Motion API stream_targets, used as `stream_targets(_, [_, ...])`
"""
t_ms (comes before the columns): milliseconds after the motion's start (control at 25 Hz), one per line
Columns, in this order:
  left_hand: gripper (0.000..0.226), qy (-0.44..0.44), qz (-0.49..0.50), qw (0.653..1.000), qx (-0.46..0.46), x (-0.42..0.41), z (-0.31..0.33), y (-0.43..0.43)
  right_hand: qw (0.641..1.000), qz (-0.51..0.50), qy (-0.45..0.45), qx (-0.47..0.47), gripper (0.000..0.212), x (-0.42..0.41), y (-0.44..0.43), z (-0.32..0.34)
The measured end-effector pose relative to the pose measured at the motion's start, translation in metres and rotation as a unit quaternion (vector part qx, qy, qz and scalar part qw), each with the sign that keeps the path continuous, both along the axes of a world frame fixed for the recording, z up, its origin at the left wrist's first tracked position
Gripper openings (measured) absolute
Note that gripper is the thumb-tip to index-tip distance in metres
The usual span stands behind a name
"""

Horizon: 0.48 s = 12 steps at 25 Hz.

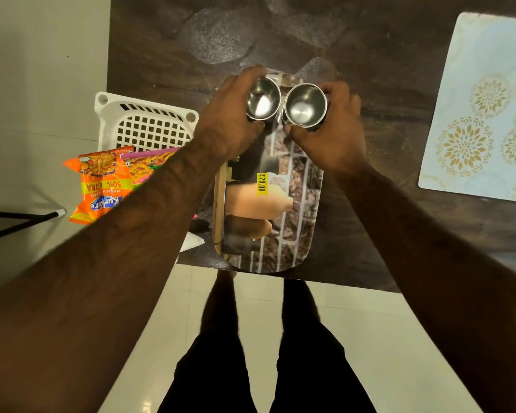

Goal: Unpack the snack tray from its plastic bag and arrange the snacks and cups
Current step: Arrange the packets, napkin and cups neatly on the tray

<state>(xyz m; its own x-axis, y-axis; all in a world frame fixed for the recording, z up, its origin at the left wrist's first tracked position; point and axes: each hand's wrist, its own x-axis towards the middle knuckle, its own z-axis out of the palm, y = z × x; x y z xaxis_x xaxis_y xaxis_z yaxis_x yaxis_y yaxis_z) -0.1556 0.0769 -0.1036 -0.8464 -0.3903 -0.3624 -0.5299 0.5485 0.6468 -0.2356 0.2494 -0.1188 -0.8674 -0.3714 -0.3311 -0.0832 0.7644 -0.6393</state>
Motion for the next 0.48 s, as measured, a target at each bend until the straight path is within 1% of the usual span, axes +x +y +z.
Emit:
stream_targets(200, [0.081, 0.001, 0.012, 1.0, 0.0, 0.0, -0.001, 0.001, 1.0, 0.007, 0.007, 0.01, 0.08, 0.001, 0.0, -0.001])
stream_targets(280, [0.085, 0.0, 0.01, 1.0, 0.001, 0.0, -0.001, 0.001, 1.0, 0.01, -0.015, 0.007, 0.091, 0.002, 0.001, 0.001])
stream_targets(360, [0.096, -0.008, -0.004, 1.0, 0.011, 0.004, 0.001, -0.002, 0.999, 0.005, -0.038, -0.005, 0.104, 0.005, 0.006, 0.005])
stream_targets(400, [0.103, -0.011, -0.01, 1.0, 0.02, 0.009, 0.004, -0.004, 0.999, 0.0, -0.032, -0.01, 0.104, 0.008, 0.009, 0.007])
stream_targets(440, [0.109, -0.013, -0.01, 0.999, 0.029, 0.017, 0.007, -0.008, 1.0, -0.008, -0.011, -0.013, 0.097, 0.012, 0.011, 0.011])
stream_targets(480, [0.113, -0.011, -0.003, 0.999, 0.039, 0.027, 0.011, -0.011, 1.0, -0.018, 0.019, -0.014, 0.081, 0.018, 0.013, 0.015])
